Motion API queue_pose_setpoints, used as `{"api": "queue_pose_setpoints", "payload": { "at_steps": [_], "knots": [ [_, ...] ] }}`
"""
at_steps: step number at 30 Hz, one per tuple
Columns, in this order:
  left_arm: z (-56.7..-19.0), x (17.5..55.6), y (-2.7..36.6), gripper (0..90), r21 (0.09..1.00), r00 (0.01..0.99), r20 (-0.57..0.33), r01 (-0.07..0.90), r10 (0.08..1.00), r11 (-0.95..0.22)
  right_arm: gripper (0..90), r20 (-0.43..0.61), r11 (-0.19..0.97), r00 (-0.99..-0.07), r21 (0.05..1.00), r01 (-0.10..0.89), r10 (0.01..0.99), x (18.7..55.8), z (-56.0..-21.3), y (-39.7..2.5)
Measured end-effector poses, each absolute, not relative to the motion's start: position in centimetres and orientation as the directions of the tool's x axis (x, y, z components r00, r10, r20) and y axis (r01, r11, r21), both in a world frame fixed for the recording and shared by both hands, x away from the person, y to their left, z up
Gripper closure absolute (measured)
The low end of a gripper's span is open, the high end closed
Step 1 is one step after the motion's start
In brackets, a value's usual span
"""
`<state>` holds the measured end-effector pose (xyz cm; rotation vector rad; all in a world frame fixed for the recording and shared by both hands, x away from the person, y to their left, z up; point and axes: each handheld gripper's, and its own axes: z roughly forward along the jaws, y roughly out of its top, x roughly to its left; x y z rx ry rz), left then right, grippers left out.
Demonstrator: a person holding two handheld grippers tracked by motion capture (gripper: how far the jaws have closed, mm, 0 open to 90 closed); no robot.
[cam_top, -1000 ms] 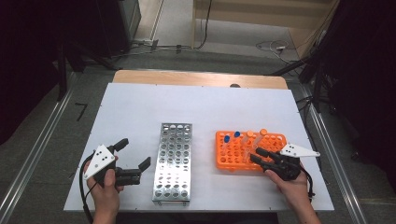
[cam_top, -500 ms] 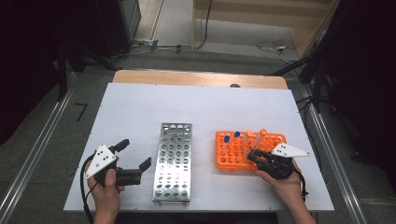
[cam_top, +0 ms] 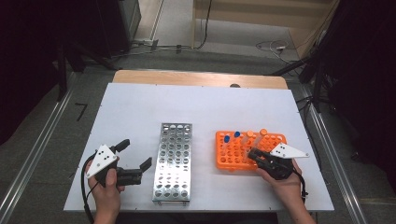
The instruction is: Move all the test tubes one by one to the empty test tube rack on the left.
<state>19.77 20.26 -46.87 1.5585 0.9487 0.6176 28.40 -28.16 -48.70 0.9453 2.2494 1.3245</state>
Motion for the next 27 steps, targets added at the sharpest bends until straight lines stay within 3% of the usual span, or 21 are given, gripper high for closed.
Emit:
{"api": "queue_pose_setpoints", "payload": {
  "at_steps": [27],
  "knots": [
    [-46.7,19.6,20.2,0.0,0.974,0.537,-0.108,0.228,0.836,-0.021,74.3,0.088,0.279,-0.737,0.891,0.359,0.67,26.6,-45.3,-31.2]
  ]
}}
